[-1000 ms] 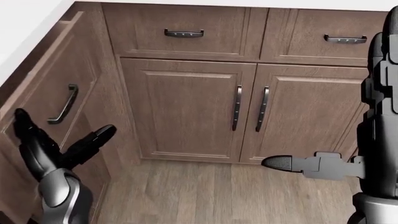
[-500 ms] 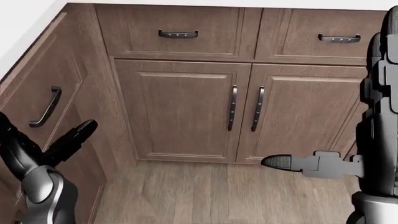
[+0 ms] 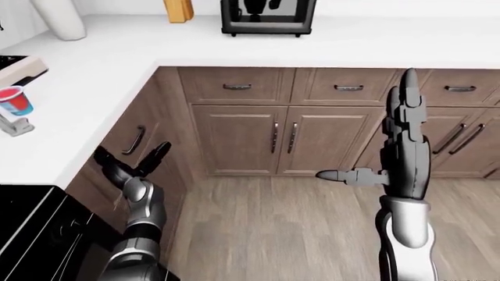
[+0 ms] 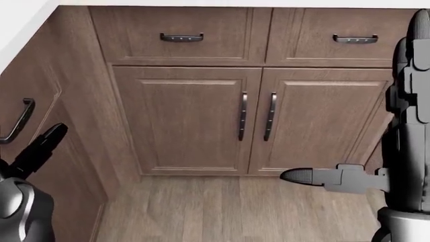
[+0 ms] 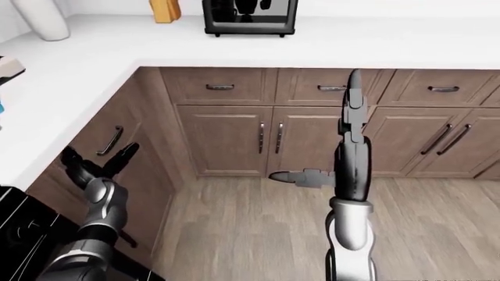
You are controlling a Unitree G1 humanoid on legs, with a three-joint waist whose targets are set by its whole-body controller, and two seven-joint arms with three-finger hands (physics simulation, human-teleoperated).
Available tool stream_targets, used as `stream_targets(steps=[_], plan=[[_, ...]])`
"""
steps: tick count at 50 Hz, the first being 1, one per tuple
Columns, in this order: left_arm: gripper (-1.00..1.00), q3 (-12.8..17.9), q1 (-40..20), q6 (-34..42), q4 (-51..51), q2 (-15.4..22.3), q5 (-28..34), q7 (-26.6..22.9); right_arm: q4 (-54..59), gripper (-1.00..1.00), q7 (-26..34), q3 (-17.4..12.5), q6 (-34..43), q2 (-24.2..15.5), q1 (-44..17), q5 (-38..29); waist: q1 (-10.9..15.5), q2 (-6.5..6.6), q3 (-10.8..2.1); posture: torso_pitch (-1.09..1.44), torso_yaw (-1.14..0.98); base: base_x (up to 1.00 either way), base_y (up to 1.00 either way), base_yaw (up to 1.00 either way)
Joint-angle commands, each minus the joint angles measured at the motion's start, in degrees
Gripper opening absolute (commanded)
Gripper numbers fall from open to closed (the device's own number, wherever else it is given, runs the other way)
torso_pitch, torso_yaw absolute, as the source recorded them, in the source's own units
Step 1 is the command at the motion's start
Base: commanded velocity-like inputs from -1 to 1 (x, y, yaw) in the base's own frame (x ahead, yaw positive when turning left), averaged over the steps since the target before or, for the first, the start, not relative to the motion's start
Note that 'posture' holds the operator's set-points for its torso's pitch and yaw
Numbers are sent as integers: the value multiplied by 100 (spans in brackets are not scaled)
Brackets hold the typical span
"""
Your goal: Close the right drawer.
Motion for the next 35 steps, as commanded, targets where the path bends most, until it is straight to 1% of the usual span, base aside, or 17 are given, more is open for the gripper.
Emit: stream_targets(steps=[1, 6, 11, 19, 28, 35], plan=[[100, 230, -139, -348, -224, 277, -93, 259, -211, 100, -30, -21, -137, -34, -114, 7, 68, 24, -141, 0, 0, 0, 0, 0], [100, 258, -98, -323, -279, 348, -185, 302, -185, 100, -28, -32, -137, -43, -126, 21, 52, 29, -139, 0, 0, 0, 0, 0], [100, 425, -114, -381, -83, 595, -386, 300, -181, 100, -29, -13, -133, -37, -130, 9, 49, 37, -129, 0, 0, 0, 0, 0], [100, 459, -110, -447, 47, 744, -541, 306, -222, 100, -31, -20, -107, -36, -124, 5, 27, 39, -101, 0, 0, 0, 0, 0], [100, 612, -63, -491, 209, 992, -804, 260, -191, 100, -36, -8, -128, -33, -123, -6, -12, 29, -77, 0, 0, 0, 0, 0], [100, 593, -48, -486, 182, 1025, -852, 294, -189, 100, -30, -3, -135, -34, -120, -16, -51, 26, -67, 0, 0, 0, 0, 0]])
